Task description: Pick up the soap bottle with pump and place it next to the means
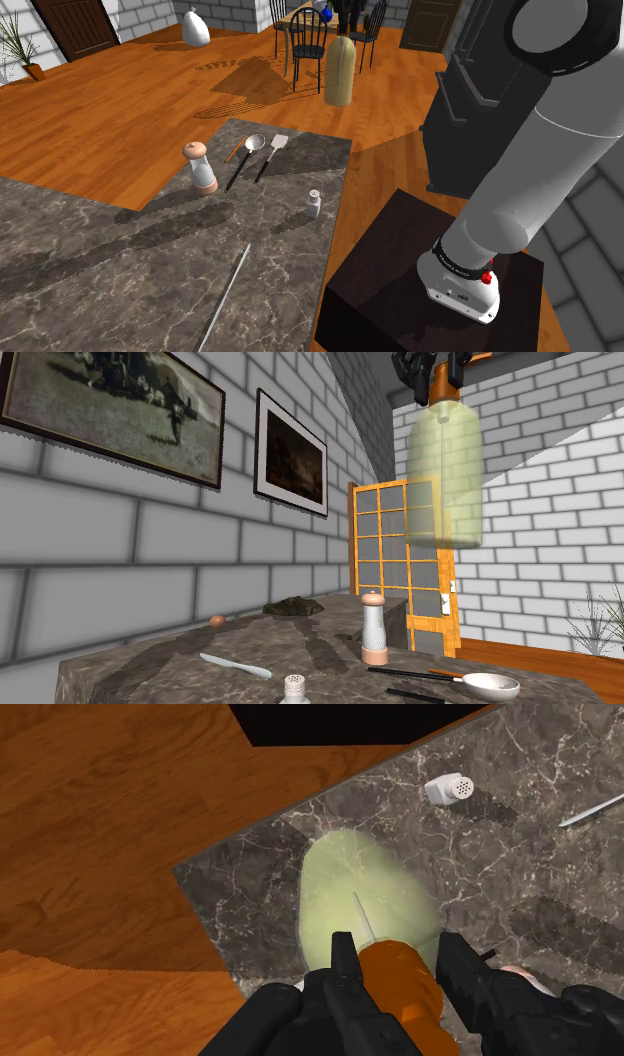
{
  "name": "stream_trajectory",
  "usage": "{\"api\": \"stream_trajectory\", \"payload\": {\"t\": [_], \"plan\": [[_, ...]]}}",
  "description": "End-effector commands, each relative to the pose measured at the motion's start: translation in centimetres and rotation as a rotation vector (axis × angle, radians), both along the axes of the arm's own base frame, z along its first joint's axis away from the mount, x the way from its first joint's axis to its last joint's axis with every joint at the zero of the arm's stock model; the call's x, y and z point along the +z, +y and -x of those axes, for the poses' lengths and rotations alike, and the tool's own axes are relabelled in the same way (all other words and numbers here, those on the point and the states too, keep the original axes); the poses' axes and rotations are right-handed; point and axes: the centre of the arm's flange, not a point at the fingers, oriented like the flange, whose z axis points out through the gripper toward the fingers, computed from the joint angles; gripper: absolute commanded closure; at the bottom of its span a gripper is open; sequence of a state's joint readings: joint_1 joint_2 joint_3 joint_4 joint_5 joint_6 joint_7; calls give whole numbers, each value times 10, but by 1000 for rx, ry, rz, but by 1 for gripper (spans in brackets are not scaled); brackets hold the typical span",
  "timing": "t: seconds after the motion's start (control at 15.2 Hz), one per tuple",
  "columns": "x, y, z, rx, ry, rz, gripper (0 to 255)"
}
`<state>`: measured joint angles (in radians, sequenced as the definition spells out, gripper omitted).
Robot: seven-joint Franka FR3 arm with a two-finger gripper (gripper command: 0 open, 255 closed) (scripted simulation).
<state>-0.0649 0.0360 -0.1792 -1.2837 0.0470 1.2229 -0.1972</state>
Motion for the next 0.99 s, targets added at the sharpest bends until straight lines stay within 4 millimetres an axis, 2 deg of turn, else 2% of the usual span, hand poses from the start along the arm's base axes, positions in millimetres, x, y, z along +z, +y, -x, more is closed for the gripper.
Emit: {"api": "stream_trajectory", "payload": {"t": [0.0, 0.13, 0.92], "plan": [[11, 0, 1, 0, 0, 0, 255], [18, 0, 1, 0, 0, 0, 255], [-29, 141, 56, 0, 0, 0, 255]]}}
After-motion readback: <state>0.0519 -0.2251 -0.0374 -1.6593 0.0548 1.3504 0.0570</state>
